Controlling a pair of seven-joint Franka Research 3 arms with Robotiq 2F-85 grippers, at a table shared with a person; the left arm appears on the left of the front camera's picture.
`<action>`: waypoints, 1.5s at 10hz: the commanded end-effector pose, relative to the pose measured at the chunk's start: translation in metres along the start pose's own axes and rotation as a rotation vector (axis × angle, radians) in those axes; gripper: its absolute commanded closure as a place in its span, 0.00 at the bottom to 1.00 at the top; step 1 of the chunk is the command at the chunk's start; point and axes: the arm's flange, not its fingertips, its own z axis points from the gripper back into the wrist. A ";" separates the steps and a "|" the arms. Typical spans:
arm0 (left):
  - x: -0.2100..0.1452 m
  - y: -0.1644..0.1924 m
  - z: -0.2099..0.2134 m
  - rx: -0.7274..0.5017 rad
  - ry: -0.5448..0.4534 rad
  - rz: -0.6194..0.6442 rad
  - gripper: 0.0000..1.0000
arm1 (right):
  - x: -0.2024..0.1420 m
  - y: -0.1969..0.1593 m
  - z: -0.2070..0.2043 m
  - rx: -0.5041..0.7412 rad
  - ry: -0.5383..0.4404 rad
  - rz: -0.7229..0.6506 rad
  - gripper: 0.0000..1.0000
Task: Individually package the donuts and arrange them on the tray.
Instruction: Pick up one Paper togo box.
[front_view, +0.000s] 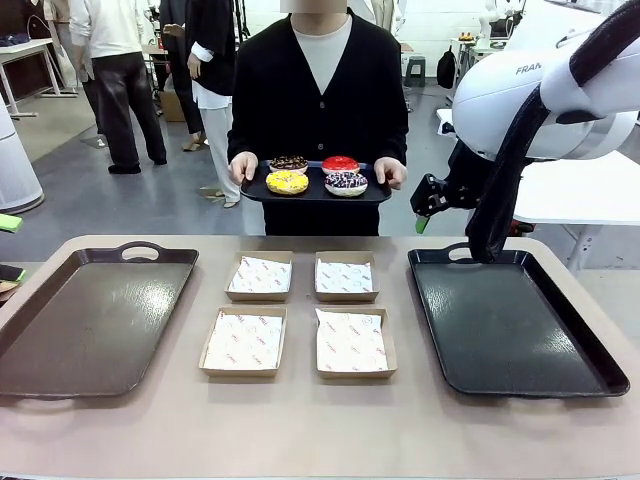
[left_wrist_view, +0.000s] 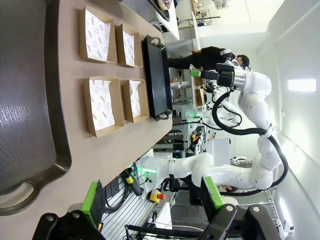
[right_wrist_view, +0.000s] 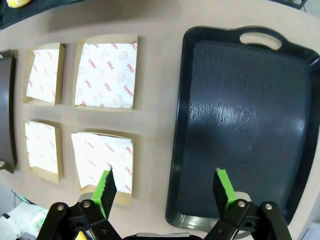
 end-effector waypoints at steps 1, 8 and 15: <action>-0.001 0.000 0.001 -0.014 -0.008 -0.005 0.00 | -0.001 -0.002 -0.002 -0.006 -0.009 0.015 0.00; -0.001 0.000 0.001 -0.014 -0.008 -0.005 0.00 | 0.035 0.045 -0.005 -0.089 0.086 -0.030 0.00; -0.001 0.000 0.001 -0.014 -0.008 -0.005 0.00 | 0.087 0.104 -0.085 -0.123 0.155 -0.083 0.00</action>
